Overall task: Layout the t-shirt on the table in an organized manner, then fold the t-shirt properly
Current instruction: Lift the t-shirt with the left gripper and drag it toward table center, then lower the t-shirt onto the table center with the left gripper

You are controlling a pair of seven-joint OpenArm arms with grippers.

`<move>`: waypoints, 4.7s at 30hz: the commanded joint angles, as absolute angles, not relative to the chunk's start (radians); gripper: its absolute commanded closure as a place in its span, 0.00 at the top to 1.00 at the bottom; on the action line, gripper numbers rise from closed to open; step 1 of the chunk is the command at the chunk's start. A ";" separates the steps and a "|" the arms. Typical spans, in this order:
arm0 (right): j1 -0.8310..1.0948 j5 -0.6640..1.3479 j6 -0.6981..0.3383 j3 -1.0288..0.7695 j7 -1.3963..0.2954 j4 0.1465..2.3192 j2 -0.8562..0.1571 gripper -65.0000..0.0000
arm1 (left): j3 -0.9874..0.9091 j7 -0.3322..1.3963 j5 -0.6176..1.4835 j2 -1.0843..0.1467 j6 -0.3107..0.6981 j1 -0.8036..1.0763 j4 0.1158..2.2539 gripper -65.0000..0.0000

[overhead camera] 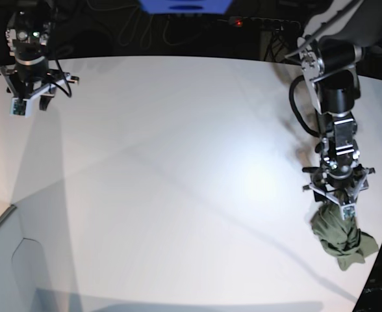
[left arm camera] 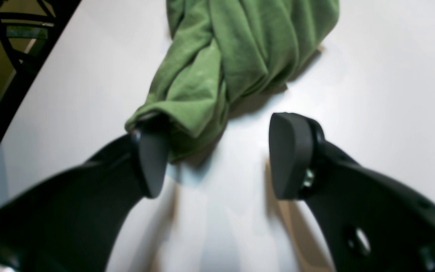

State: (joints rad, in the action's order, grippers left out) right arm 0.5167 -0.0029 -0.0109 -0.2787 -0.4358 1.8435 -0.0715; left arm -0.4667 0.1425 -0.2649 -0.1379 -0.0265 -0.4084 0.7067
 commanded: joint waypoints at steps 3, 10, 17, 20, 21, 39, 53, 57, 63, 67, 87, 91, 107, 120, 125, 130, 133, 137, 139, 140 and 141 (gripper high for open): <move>0.538 -0.005 -0.013 -0.286 -0.415 1.860 -0.084 0.33 | -0.469 0.117 -0.263 -0.148 -0.033 -0.453 0.714 0.61; 0.565 -0.005 -0.013 -0.312 -0.415 1.860 -0.085 0.33 | -0.565 -0.054 -0.271 -0.150 -0.033 -0.492 0.533 0.60; 0.567 -0.005 -0.013 -0.387 -0.415 1.850 -0.082 0.33 | -0.587 -0.159 -0.265 -0.165 -0.033 -0.518 0.424 0.32; 0.567 -0.005 -0.013 -0.398 -0.415 1.822 -0.085 0.33 | -0.588 -0.159 -0.263 -0.166 -0.033 -0.519 0.424 0.13; 0.567 -0.005 -0.013 -0.398 -0.415 1.813 -0.085 0.33 | -0.588 -0.159 -0.263 -0.168 -0.033 -0.521 0.424 0.09; 0.562 -0.007 -0.013 -0.398 -0.415 1.781 -0.085 0.33 | -0.687 -0.150 -0.262 -0.062 -0.033 -0.390 0.682 0.59; 0.558 -0.007 -0.013 -0.398 -0.415 1.781 -0.085 0.33 | -0.722 -0.150 -0.265 -0.070 -0.033 -0.475 0.653 0.58; 0.558 -0.007 -0.013 -0.398 -0.415 1.781 -0.085 0.33 | -0.723 -0.157 -0.265 -0.105 -0.033 -0.522 0.552 0.58; 0.559 -0.007 -0.013 -0.398 -0.415 1.781 -0.085 0.33 | -0.723 -0.159 -0.263 -0.117 -0.033 -0.536 0.521 0.41; 0.558 -0.007 -0.013 -0.398 -0.415 1.781 -0.085 0.33 | -0.725 -0.160 -0.262 -0.119 -0.033 -0.553 0.510 0.02; 0.489 -0.007 -0.013 -0.529 -0.415 1.782 -0.111 0.33 | -0.361 -0.148 -0.209 0.157 -0.039 -0.292 0.978 0.00; 0.476 -0.007 -0.013 -0.595 -0.414 1.781 -0.113 0.33 | -0.059 -0.157 -0.022 0.157 -0.228 -0.160 1.056 0.00; 0.427 -0.007 -0.013 -0.654 -0.415 1.782 -0.113 0.33 | 0.424 -0.159 0.143 0.120 -0.291 -0.059 1.190 0.41; 0.367 -0.007 -0.013 -0.645 -0.415 1.813 -0.113 0.33 | 0.325 -0.150 0.148 0.008 -0.291 -0.021 1.377 0.56; 0.361 -0.007 -0.041 -0.588 -0.414 1.853 -0.119 0.33 | 0.242 -0.148 0.148 0.008 -0.291 -0.116 1.198 0.56; 0.358 -0.007 -0.122 -0.573 -0.414 1.876 -0.113 0.33 | 0.246 -0.148 0.150 0.010 -0.291 -0.174 1.086 0.56; 0.357 -0.007 -0.122 -0.568 -0.414 1.876 -0.104 0.33 | 0.248 -0.147 0.151 0.036 -0.289 -0.168 1.069 0.56; 0.357 -0.007 -0.122 -0.567 -0.414 1.877 -0.102 0.33 | 0.249 -0.147 0.151 0.054 -0.289 -0.130 1.072 0.56; 0.357 -0.007 -0.122 -0.567 -0.414 1.877 -0.102 0.33 | 0.248 -0.147 0.151 0.064 -0.289 -0.120 1.072 0.56; 0.357 -0.007 -0.122 -0.567 -0.414 1.877 -0.102 0.33 | 0.249 -0.147 0.151 0.065 -0.289 -0.117 1.072 0.56; 0.357 -0.007 -0.122 -0.567 -0.414 1.877 -0.102 0.33 | 0.249 -0.147 0.151 0.065 -0.289 -0.110 1.073 0.56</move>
State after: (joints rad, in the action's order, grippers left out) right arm 0.3603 -0.0032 -0.1131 -0.5617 -0.4408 1.8565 -0.0883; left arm 0.2497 -0.1173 0.1585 0.0582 -0.2878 -0.0860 1.0538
